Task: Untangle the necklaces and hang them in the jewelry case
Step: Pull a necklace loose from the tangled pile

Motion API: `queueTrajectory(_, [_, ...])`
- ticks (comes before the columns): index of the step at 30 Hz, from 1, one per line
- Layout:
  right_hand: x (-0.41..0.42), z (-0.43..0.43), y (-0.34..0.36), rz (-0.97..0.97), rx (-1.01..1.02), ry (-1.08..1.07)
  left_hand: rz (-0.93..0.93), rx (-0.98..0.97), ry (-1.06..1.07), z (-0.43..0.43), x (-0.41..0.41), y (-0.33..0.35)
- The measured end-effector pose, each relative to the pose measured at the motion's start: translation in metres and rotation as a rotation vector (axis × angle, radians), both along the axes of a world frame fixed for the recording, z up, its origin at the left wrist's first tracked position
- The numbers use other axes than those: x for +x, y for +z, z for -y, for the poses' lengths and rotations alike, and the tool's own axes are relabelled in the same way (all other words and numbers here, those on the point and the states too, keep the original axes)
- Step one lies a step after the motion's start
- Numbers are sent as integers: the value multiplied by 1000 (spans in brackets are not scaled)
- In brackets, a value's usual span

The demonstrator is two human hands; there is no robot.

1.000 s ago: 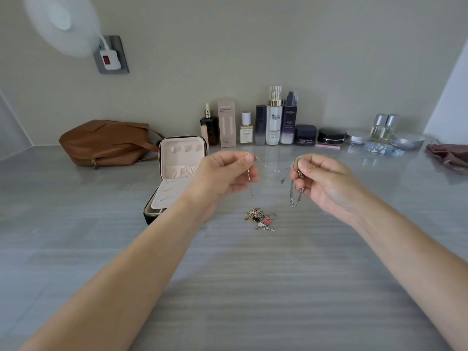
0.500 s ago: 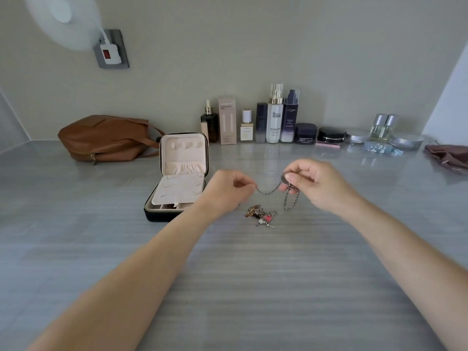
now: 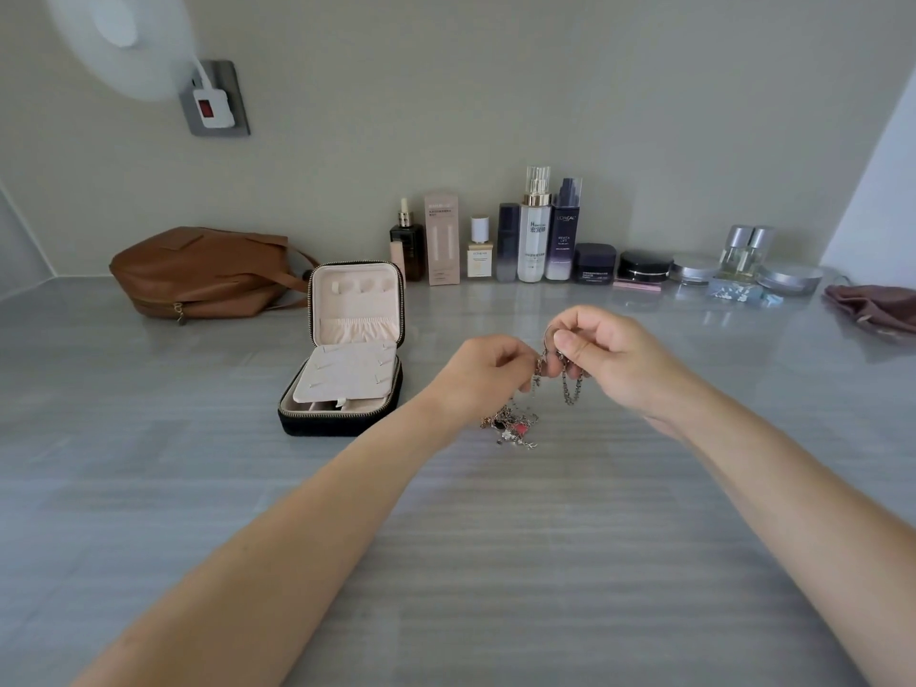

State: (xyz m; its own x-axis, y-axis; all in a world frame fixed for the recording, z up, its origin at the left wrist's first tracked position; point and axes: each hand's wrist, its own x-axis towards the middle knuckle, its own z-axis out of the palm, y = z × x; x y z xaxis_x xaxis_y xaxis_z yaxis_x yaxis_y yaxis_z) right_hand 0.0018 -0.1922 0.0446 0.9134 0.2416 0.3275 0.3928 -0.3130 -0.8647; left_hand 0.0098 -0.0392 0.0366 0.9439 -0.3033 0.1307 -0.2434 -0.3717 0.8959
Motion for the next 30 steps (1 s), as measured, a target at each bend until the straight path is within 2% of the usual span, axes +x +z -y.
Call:
queueTrajectory(14, [-3, 1, 3, -57, 125, 100, -218, -189, -161, -6, 5, -1])
queueTrajectory(21, [-6, 1, 5, -54, 106, 107, -196, -138, -236, -12, 3, 1])
queueTrajectory(26, [-6, 1, 6, -77, 60, 31, -191, -157, -173, -14, 5, -1])
queueTrajectory(30, [-2, 3, 5, -129, 30, -118, -55, -192, 51, -15, 10, 0])
